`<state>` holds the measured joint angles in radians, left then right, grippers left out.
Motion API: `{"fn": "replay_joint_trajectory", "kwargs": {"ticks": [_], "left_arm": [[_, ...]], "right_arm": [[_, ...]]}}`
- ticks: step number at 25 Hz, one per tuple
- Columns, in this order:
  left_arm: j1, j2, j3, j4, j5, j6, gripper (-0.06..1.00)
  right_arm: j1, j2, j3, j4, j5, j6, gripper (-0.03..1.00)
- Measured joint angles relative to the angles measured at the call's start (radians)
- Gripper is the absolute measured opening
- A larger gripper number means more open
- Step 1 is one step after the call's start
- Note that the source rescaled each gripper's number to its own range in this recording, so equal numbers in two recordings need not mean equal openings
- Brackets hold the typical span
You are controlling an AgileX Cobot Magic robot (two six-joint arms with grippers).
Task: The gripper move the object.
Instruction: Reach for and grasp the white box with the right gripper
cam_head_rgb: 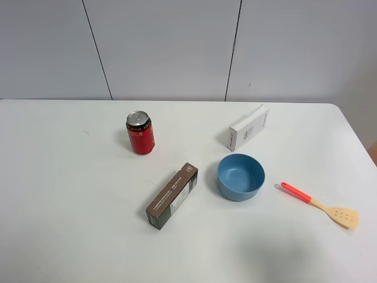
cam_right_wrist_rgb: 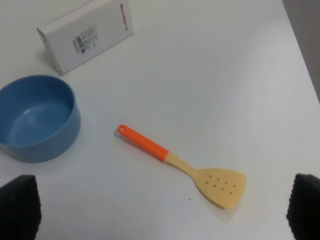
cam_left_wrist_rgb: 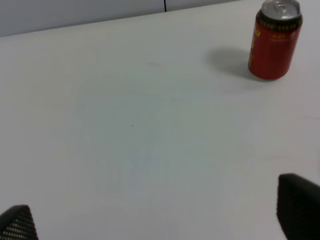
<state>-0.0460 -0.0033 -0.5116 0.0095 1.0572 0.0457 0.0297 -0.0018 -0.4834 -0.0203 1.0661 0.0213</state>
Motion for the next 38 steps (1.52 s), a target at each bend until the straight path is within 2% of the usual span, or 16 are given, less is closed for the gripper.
{"fn": "replay_joint_trajectory", "kwargs": {"ticks": [38], "left_arm": [[0.000, 0.000, 0.000, 0.000, 0.000, 0.000, 1.00]], "right_arm": [[0.000, 0.000, 0.000, -0.015, 0.000, 0.008, 1.00]]}}
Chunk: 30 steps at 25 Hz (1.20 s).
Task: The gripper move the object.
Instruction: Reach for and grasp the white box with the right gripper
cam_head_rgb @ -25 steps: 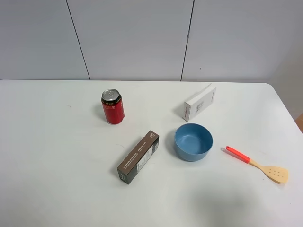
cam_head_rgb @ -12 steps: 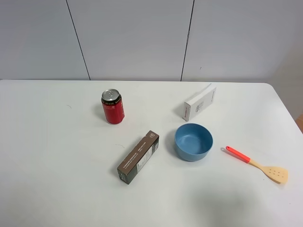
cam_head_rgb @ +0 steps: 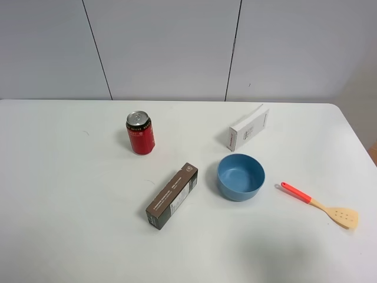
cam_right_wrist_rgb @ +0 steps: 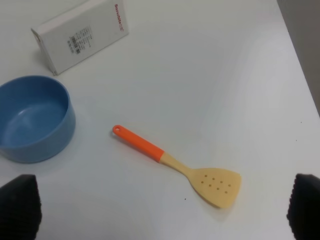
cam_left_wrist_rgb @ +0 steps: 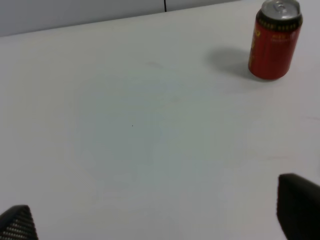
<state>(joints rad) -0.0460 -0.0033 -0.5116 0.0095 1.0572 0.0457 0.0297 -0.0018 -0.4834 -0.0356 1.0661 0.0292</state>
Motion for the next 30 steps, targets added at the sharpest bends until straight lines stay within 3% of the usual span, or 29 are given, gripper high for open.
{"fn": "replay_joint_trajectory", "kwargs": {"ticks": [16, 21, 30], "left_arm": [[0.000, 0.000, 0.000, 0.000, 0.000, 0.000, 1.00], [0.000, 0.000, 0.000, 0.000, 0.000, 0.000, 1.00], [0.000, 0.000, 0.000, 0.000, 0.000, 0.000, 1.00]], "right_arm": [[0.000, 0.000, -0.007, -0.007, -0.005, 0.027, 1.00], [0.000, 0.039, -0.089, -0.038, -0.023, 0.084, 0.97], [0.000, 0.349, -0.295, -0.050, -0.023, 0.065, 0.96]]}}
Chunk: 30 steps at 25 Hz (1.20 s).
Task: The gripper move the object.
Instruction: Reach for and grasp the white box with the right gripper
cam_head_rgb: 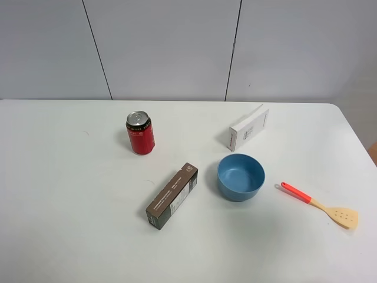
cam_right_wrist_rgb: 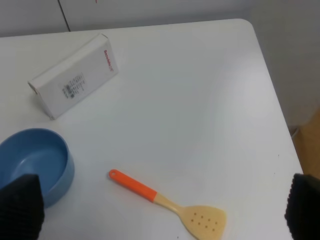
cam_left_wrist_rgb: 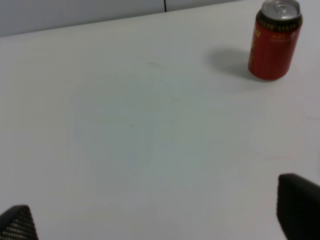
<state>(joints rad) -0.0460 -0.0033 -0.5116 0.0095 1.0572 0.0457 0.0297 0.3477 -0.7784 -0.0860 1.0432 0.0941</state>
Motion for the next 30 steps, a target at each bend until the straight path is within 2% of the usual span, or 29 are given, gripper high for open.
{"fn": "replay_joint_trajectory", "kwargs": {"ticks": [8, 13, 18, 24, 30], "left_arm": [[0.000, -0.001, 0.000, 0.000, 0.000, 0.000, 1.00], [0.000, -0.001, 0.000, 0.000, 0.000, 0.000, 1.00], [0.000, -0.001, 0.000, 0.000, 0.000, 0.000, 1.00], [0.000, -0.001, 0.000, -0.002, 0.000, 0.000, 1.00], [0.000, -0.001, 0.000, -0.002, 0.000, 0.000, 1.00]], "right_arm": [[0.000, 0.322, -0.208, 0.000, -0.014, -0.004, 0.95], [0.000, 0.491, -0.280, 0.000, -0.055, 0.004, 0.94], [0.000, 0.645, -0.291, 0.001, -0.071, -0.042, 0.90], [0.000, 0.770, -0.291, 0.006, -0.161, -0.058, 0.90], [0.000, 0.896, -0.292, 0.101, -0.225, -0.032, 0.88]]}}
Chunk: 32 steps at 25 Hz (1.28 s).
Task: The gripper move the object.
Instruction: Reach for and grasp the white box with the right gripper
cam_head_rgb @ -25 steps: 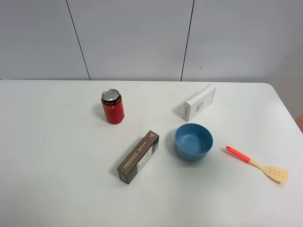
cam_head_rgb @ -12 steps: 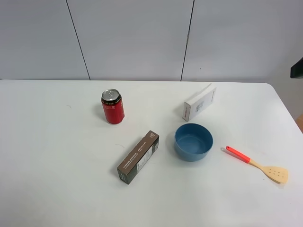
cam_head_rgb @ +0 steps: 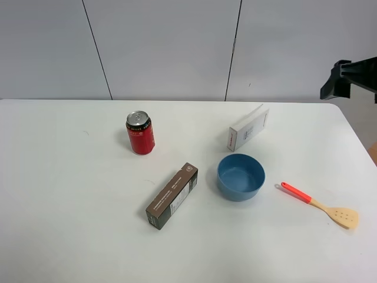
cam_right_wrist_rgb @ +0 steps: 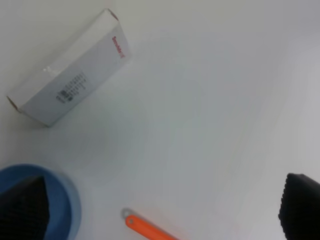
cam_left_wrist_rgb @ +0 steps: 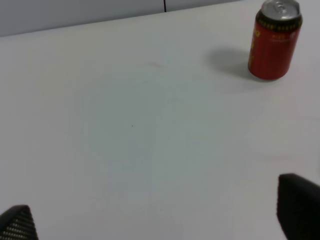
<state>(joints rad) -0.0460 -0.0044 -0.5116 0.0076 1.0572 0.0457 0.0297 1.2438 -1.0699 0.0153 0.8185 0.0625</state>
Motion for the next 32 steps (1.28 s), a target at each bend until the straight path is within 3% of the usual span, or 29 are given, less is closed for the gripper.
{"fn": "replay_joint_trajectory", "kwargs": {"ticks": [7, 15, 32], "left_arm": [[0.000, 0.000, 0.000, 0.001, 0.000, 0.000, 1.00], [0.000, 0.000, 0.000, 0.001, 0.000, 0.000, 1.00], [0.000, 0.000, 0.000, 0.001, 0.000, 0.000, 1.00]], "right_arm": [[0.003, 0.123, -0.032, 0.105, -0.065, 0.001, 0.87], [0.078, 0.247, -0.154, 0.116, -0.061, 0.009, 0.87], [0.115, 0.450, -0.226, 0.122, -0.084, 0.211, 0.87]]}}
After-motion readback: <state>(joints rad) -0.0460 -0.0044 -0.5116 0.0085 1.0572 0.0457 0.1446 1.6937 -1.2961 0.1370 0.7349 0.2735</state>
